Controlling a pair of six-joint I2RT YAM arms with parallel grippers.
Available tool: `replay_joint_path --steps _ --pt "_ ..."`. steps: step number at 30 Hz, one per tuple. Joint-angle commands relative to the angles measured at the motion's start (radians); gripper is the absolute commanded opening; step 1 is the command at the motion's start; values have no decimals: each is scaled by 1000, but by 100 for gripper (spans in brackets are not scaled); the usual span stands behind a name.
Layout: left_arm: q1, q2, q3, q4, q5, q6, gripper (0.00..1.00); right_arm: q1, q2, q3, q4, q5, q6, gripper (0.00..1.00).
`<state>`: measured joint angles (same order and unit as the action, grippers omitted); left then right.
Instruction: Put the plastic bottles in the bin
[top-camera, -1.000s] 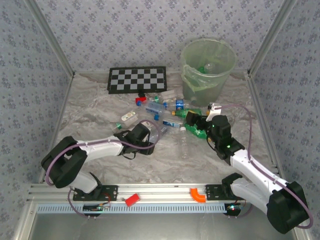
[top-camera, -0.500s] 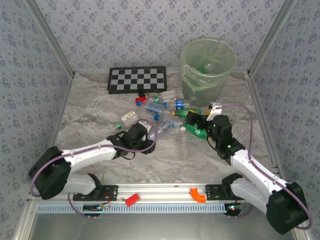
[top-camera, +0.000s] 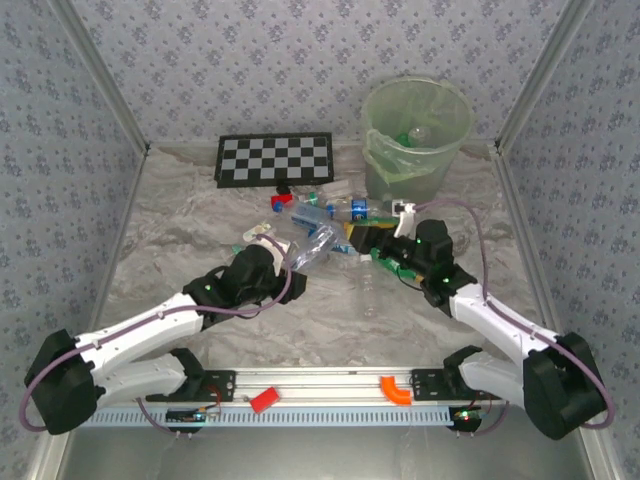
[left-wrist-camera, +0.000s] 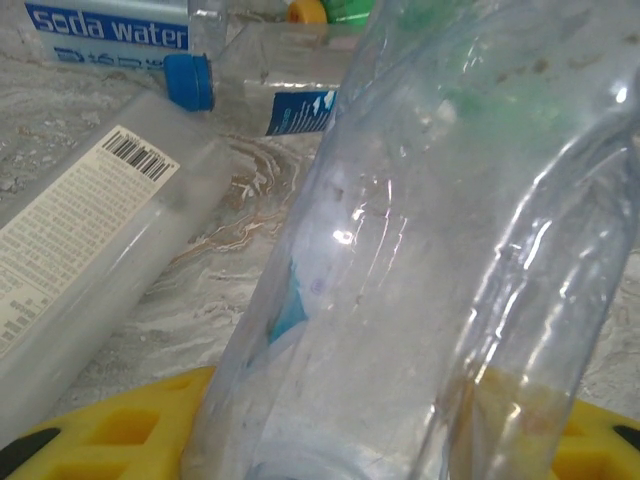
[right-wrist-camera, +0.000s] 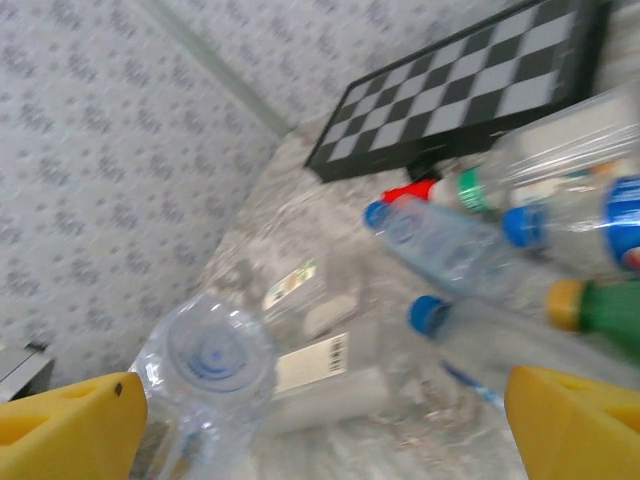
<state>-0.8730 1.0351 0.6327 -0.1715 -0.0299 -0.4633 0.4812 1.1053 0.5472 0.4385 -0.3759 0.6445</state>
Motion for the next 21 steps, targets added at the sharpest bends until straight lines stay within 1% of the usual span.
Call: replay_joint_path --steps 1,6,11,13,19,21 --pt "-8 -35 0 28 19 -1 45 53 40 89 48 -93 20 94" --pt "-8 -85 -14 41 26 -11 45 132 131 167 50 -100 31 90" --pt "-8 -136 -28 37 19 -13 45 178 201 226 34 -98 46 88" --pt "-8 -151 -32 32 20 -13 45 190 217 237 32 -92 55 86" --pt "-8 -183 -47 21 8 -14 46 204 220 256 50 -95 81 63" --pt "-8 -189 -51 20 0 -16 48 206 208 262 33 -84 80 62"
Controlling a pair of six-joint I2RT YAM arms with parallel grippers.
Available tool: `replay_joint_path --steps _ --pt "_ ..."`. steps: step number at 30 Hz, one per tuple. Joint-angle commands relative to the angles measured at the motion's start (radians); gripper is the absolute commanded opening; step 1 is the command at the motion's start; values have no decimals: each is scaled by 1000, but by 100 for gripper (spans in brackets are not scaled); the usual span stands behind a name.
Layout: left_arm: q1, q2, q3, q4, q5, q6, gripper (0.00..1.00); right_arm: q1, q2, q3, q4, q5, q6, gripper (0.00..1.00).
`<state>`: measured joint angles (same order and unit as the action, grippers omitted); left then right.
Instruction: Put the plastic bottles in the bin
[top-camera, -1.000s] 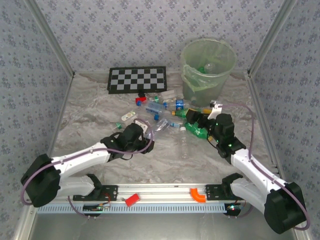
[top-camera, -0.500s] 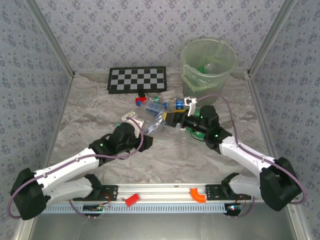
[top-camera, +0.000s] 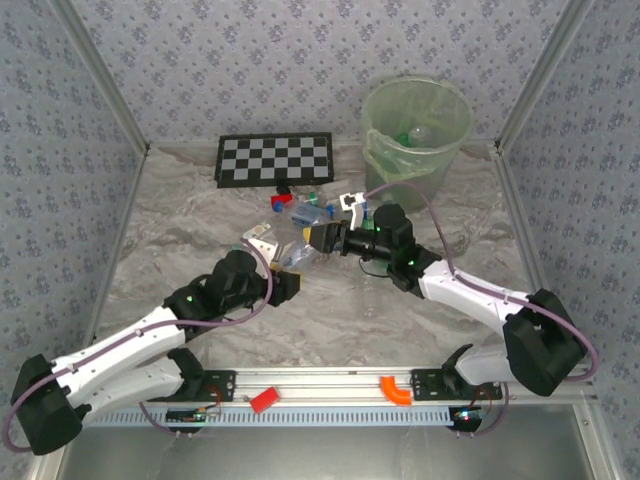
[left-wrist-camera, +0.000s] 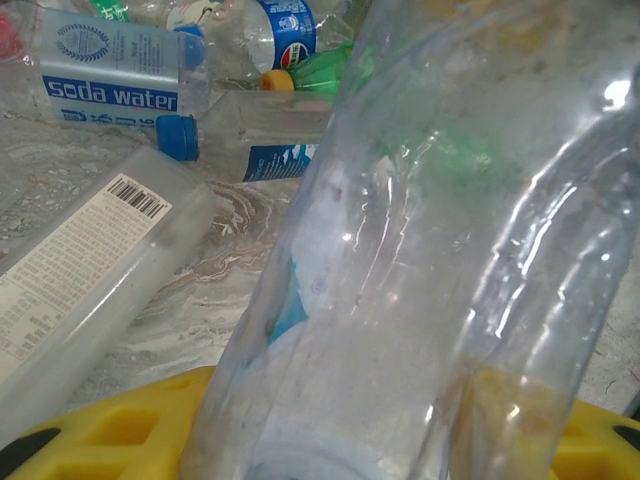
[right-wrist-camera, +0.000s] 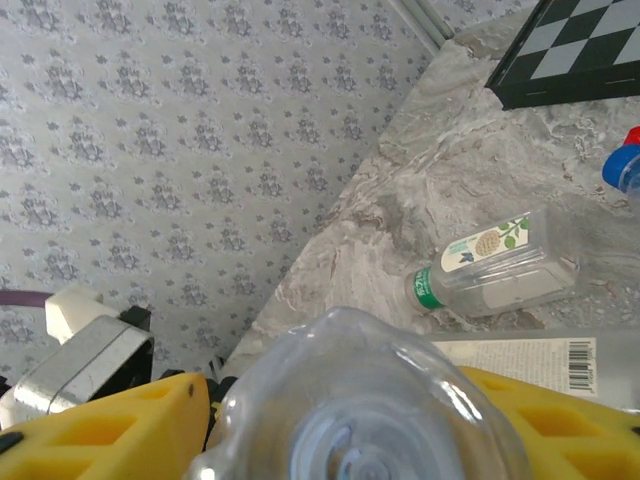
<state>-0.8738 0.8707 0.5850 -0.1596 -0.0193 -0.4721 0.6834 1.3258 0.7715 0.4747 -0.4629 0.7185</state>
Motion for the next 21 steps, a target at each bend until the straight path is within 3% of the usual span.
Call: replay_joint_path --steps 1,3,7,21 --pt "-7 -25 -5 6 -14 -7 50 5 -22 38 -12 11 1 61" --pt "-7 -30 -7 5 -21 -8 59 5 -44 40 -40 38 -15 60" --pt "-8 -54 -20 4 -47 -13 99 -3 -105 44 -106 111 -65 60" --pt "-7 -180 -77 -26 -100 -38 100 -254 -306 191 -388 284 -193 52"
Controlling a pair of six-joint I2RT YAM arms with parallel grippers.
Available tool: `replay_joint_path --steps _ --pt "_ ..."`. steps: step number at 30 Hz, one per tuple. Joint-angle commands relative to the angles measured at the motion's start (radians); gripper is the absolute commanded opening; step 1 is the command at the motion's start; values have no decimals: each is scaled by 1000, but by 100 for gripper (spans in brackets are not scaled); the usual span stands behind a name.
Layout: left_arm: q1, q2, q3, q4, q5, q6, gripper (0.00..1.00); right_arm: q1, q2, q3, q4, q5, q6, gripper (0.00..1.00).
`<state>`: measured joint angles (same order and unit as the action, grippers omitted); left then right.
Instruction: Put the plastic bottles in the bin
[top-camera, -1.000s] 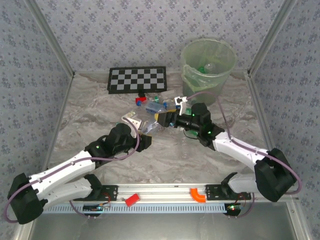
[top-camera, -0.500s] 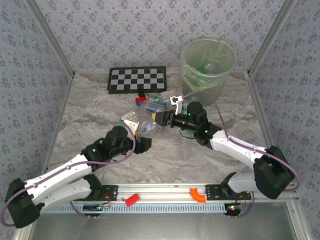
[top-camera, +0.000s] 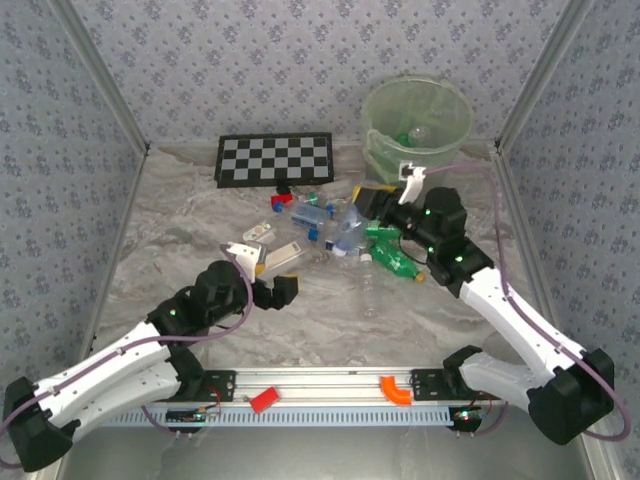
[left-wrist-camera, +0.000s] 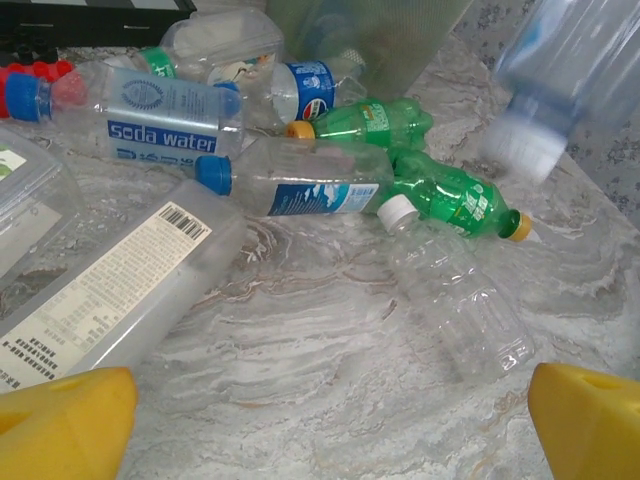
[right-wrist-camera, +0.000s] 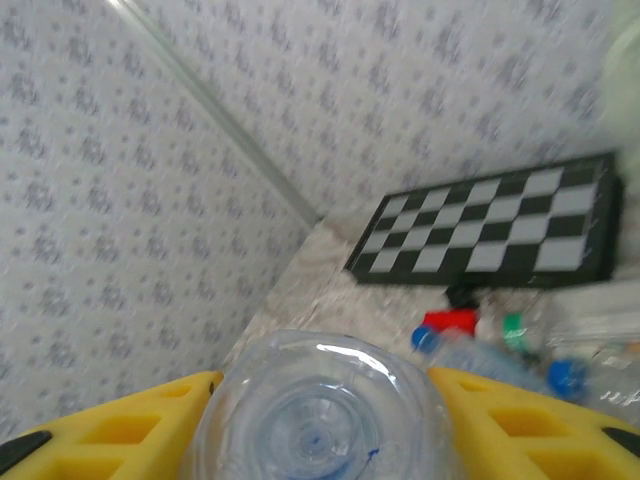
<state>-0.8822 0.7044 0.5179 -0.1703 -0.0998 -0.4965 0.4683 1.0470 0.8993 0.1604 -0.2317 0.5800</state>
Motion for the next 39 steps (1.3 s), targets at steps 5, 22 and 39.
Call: replay_joint_path --steps 5,22,39 --pt "1 -25 -22 -14 -18 -20 100 -123 -34 174 -145 157 -139 54" --pt "1 -90 -25 -50 -15 -27 100 -273 227 531 -13 422 -345 55" --pt "2 -213 -44 -138 -57 -33 100 -283 474 616 -41 445 -448 57"
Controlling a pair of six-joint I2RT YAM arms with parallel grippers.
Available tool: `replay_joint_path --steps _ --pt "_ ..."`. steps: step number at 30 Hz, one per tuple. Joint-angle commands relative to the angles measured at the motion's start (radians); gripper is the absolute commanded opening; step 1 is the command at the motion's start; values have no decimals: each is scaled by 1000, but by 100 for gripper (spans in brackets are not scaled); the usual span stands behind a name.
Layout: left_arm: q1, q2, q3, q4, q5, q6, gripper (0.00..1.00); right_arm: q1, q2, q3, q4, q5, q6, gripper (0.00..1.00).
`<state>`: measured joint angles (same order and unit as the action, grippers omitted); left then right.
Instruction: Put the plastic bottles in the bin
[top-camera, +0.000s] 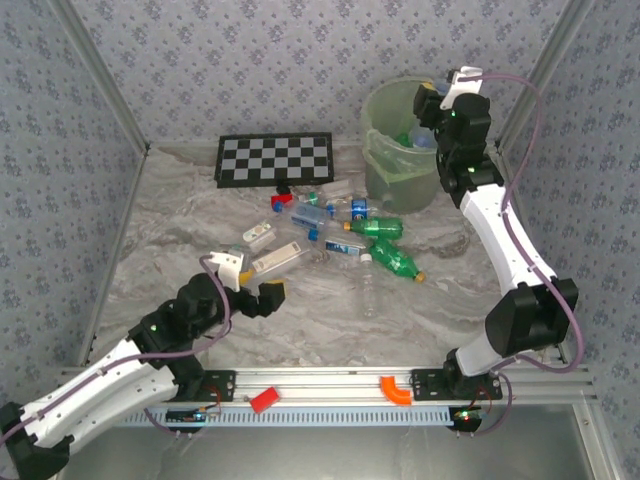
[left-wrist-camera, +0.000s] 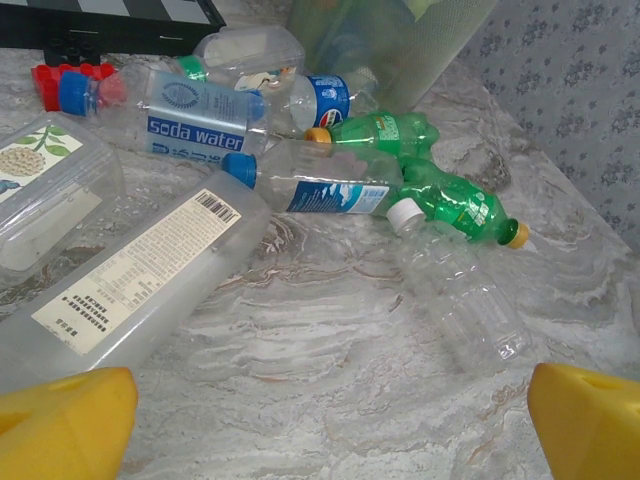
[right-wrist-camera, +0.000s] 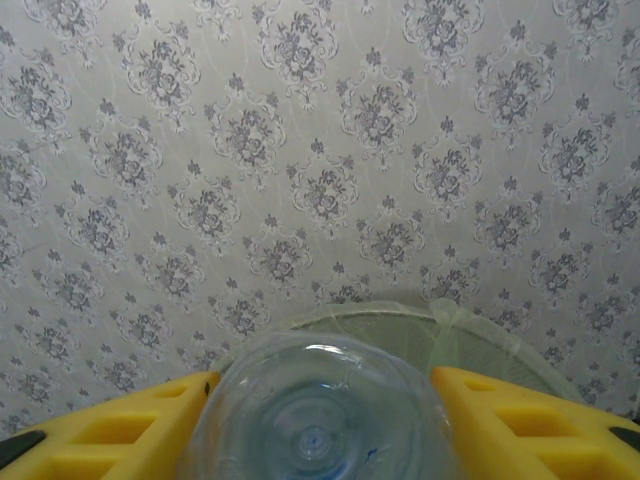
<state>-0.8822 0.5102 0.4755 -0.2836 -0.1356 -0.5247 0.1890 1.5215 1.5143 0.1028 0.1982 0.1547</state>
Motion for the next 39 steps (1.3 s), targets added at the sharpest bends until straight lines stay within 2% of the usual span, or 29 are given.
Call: replay_joint_path --steps 1,4,6,7,9,10,21,28,34,39 --pt "1 -22 -2 -29 -23 -5 100 -5 -1 -7 14 15 -22 57" --pt "1 -25 -2 -35 -26 -5 100 -2 -1 -20 -2 15 -24 58" --pt "1 -25 -2 -35 -28 -5 100 -2 0 -22 -20 12 -24 64" --pt "2 -25 -4 -34 -29 -6 100 -3 -1 -20 -29 12 -25 71" --pt "1 -24 -5 -29 -27 -8 100 -2 -3 -19 -38 18 -32 94" --pt "1 -24 -5 -28 -27 -6 100 -3 -3 -17 -43 18 -36 100" --pt "2 -20 -6 -35 -36 -15 100 -1 -27 -12 -66 24 -35 99" --pt "3 9 -5 -67 -99 -35 100 20 -112 -58 -71 18 -2 99" --pt "16 57 2 -78 -147 -34 100 79 -226 -151 -94 16 41 100" --pt "87 123 15 -80 -112 -35 100 152 -347 -304 -85 16 86 99"
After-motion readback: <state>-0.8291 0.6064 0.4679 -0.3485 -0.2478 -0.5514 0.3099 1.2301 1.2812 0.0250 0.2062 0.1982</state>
